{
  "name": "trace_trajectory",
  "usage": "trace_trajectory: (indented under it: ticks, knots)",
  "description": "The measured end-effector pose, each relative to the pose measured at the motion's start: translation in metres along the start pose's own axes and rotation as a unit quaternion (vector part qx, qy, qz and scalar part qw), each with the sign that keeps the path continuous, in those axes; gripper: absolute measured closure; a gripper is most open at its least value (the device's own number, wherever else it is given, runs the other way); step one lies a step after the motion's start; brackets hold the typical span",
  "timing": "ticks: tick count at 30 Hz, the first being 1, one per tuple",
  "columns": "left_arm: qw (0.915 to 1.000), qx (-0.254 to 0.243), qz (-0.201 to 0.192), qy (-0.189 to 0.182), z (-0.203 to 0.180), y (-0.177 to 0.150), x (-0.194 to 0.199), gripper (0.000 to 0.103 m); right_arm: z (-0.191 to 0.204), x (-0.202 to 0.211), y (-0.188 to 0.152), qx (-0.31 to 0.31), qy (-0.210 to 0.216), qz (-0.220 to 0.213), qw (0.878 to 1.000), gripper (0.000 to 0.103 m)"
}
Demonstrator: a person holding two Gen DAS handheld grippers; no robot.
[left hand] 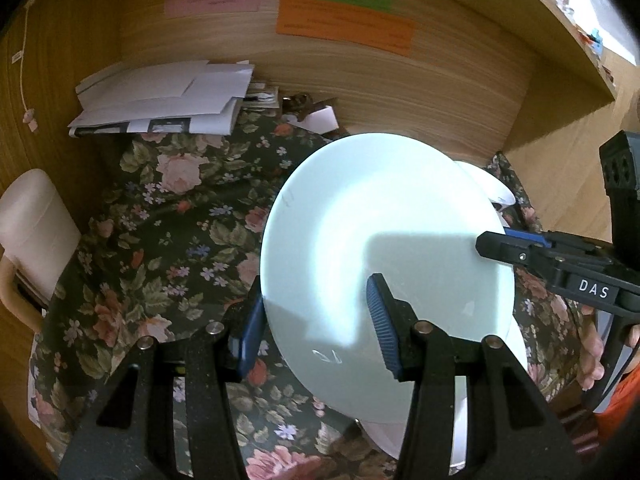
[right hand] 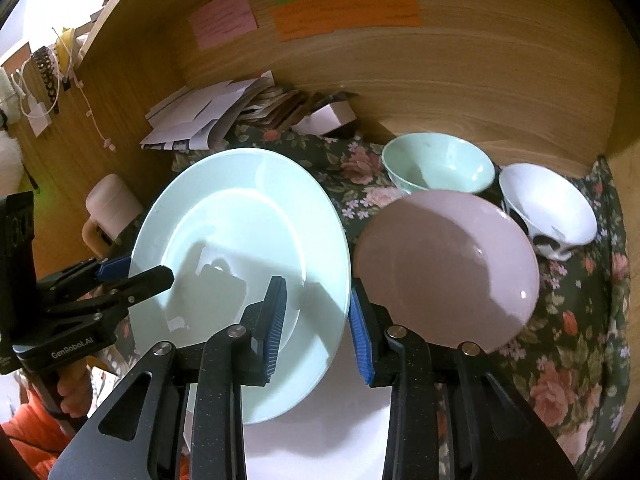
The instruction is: Organize plates and bowls
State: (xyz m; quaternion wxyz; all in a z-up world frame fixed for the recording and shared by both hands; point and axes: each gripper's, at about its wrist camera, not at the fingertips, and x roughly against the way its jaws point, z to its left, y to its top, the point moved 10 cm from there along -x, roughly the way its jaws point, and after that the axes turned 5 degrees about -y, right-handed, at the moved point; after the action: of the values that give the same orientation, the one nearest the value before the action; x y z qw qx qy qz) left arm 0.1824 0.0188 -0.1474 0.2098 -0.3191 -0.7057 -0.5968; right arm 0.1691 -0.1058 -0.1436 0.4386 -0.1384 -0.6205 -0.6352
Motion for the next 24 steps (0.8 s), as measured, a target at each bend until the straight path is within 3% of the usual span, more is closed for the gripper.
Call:
trace_trajectory:
  ticks: [24]
  knots:
    - [0.9996, -0.011, 0.019, -0.017, -0.034, -0.036, 0.01, 0.054, -0.023, 0.011, -0.06, -0.039, -0.001, 0.026, 0.999, 0.075]
